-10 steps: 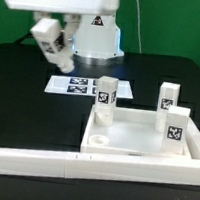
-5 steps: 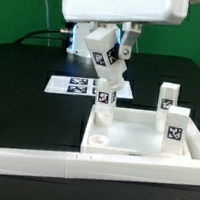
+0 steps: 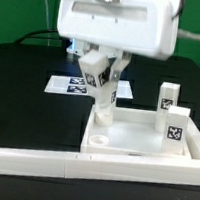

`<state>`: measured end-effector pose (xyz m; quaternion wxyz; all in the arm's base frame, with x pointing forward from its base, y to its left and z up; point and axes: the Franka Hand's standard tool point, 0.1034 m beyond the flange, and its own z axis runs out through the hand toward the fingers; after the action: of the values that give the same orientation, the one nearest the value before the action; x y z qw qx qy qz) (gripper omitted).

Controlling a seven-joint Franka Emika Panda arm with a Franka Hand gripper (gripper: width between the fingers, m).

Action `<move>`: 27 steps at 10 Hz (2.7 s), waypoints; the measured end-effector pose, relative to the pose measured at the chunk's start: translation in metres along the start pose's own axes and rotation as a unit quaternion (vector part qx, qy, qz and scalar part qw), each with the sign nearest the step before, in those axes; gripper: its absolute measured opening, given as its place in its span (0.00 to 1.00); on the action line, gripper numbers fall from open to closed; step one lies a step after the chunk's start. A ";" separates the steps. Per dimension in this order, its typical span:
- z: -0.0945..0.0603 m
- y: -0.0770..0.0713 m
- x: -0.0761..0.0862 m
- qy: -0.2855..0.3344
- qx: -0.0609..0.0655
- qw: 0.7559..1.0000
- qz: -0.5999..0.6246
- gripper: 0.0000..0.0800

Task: Assemble square table

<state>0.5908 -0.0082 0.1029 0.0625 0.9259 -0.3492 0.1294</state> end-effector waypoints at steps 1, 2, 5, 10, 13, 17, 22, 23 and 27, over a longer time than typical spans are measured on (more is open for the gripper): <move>0.009 -0.002 0.000 0.007 -0.013 1.000 -0.015 0.36; 0.006 -0.003 0.001 0.004 -0.006 1.000 -0.005 0.36; 0.007 -0.004 0.000 0.005 -0.006 1.000 -0.006 0.36; -0.025 -0.031 0.005 0.076 0.004 0.997 -0.015 0.36; -0.023 -0.030 0.005 0.076 0.002 0.997 -0.013 0.36; -0.005 -0.037 -0.013 0.139 0.012 0.990 0.003 0.36; 0.014 -0.020 0.001 0.158 -0.006 0.987 -0.015 0.36; 0.016 -0.018 0.002 0.158 -0.009 0.987 -0.017 0.36; 0.022 -0.025 -0.011 0.156 -0.010 0.987 -0.024 0.36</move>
Offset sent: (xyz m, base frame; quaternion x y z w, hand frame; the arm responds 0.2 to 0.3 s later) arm 0.0000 0.0000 0.0000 0.0000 0.0000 0.0000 1.0000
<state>0.6038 0.0128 0.0776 0.1281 0.9020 -0.3139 0.2671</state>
